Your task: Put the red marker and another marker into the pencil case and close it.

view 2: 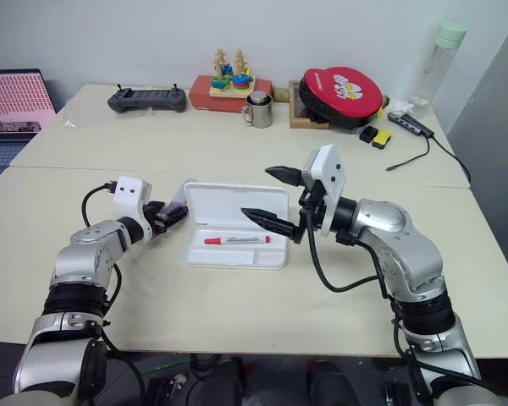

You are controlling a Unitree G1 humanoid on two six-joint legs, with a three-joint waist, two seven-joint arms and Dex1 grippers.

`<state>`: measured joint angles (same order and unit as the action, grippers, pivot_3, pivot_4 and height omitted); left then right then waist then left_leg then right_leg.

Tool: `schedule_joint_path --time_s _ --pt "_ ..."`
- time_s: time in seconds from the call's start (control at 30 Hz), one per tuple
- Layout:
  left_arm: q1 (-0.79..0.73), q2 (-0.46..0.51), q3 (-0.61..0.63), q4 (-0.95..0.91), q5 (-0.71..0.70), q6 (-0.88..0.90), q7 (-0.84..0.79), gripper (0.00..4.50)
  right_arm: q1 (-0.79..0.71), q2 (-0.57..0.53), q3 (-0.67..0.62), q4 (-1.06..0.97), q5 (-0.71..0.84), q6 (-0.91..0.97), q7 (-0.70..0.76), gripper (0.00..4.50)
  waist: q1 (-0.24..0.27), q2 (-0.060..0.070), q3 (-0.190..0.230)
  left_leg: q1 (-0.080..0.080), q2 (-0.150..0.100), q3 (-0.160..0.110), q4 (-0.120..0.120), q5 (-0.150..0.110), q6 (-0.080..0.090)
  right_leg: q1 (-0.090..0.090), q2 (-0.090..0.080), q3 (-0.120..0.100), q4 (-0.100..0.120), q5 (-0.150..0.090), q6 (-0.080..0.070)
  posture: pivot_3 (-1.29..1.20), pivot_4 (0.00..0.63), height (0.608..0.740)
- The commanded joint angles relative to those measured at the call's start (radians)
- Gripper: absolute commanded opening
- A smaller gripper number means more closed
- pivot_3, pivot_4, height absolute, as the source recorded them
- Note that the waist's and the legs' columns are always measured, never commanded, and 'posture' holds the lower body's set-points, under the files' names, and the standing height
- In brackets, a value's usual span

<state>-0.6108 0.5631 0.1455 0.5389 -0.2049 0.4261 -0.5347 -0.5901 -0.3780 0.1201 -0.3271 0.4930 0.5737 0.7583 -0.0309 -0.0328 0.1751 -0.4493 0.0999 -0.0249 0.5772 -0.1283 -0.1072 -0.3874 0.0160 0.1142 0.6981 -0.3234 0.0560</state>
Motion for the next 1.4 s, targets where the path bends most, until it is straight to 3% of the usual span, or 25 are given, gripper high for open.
schedule_joint_path --time_s 0.03,0.23,0.43,0.5,0.67,0.87,1.0,1.1,1.4 --pt "-0.012 0.004 -0.005 -0.013 0.013 -0.008 -0.004 2.39 -0.006 -0.006 -0.023 -0.032 0.01 -0.015 -0.004 4.5 0.0 0.0 0.0 0.0 0.0 0.0 0.0 0.0 0.0 0.0 0.0 0.0 0.0 0.0 0.0 0.0 0.15 0.74" --pt "-0.015 0.002 0.006 -0.006 0.012 -0.01 0.004 1.2 -0.01 -0.006 -0.025 -0.027 0.01 -0.017 -0.003 4.5 0.0 0.0 0.0 0.0 0.0 0.0 0.0 0.0 0.0 0.0 0.0 0.0 0.0 0.0 0.0 0.0 0.15 0.74" --pt "-0.093 -0.026 0.163 0.027 -0.091 -0.041 0.095 1.21 -0.01 -0.008 -0.062 -0.036 0.05 -0.019 0.01 4.5 0.0 0.0 0.0 0.0 0.0 0.0 0.0 0.0 0.0 0.0 0.0 0.0 0.0 0.0 0.0 0.0 0.15 0.74" --pt "-0.12 -0.037 0.22 -0.017 -0.169 -0.052 0.056 1.21 -0.011 -0.007 -0.09 -0.051 0.091 -0.008 0.017 4.5 0.001 -0.001 0.0 -0.001 0.0 -0.001 0.0 0.0 0.0 -0.001 0.0 -0.001 0.0 0.0 0.0 0.0 0.15 0.74" --pt "-0.086 0.016 0.227 -0.325 -0.435 0.066 -0.32 1.21 -0.014 -0.036 -0.115 -0.068 0.139 0.011 0.036 4.5 0.001 -0.001 0.0 -0.002 0.0 -0.001 0.0 0.0 0.0 0.0 0.0 -0.001 -0.001 0.0 0.0 0.0 0.15 0.74" --pt "0.005 0.14 0.104 -0.483 -0.494 0.119 -0.633 1.21 0.009 -0.081 -0.104 -0.085 0.164 0.02 0.076 4.5 -0.008 0.0 0.0 0.0 0.0 0.0 -0.002 0.0 0.0 0.0 0.0 -0.001 0.0 0.0 0.0 0.0 0.15 0.74" --pt "0.066 0.273 -0.098 -0.47 -0.289 -0.032 -0.822 1.21 0.042 -0.097 -0.095 -0.093 0.149 0.01 0.071 4.5 -0.011 0.0 0.001 0.001 0.0 0.0 -0.001 0.0 0.0 0.0 0.0 0.0 0.0 0.0 0.0 0.0 0.15 0.74" --pt "0.071 0.329 -0.183 -0.417 -0.194 -0.119 -0.899 1.21 0.061 -0.103 -0.091 -0.104 0.14 0.007 0.061 4.5 -0.011 0.0 0.001 0.001 0.0 0.001 0.0 0.0 0.0 0.0 0.0 0.001 -0.001 0.0 0.0 0.0 0.15 0.74" --pt "0.024 0.353 -0.29 -0.235 -0.028 -0.318 -1.008 1.21 0.123 -0.113 -0.038 -0.135 0.092 0.001 0.055 4.5 -0.007 0.0 0.001 -0.001 0.0 0.001 -0.001 0.0 0.001 -0.002 0.0 0.001 0.0 -0.002 0.0 0.0 0.15 0.74"
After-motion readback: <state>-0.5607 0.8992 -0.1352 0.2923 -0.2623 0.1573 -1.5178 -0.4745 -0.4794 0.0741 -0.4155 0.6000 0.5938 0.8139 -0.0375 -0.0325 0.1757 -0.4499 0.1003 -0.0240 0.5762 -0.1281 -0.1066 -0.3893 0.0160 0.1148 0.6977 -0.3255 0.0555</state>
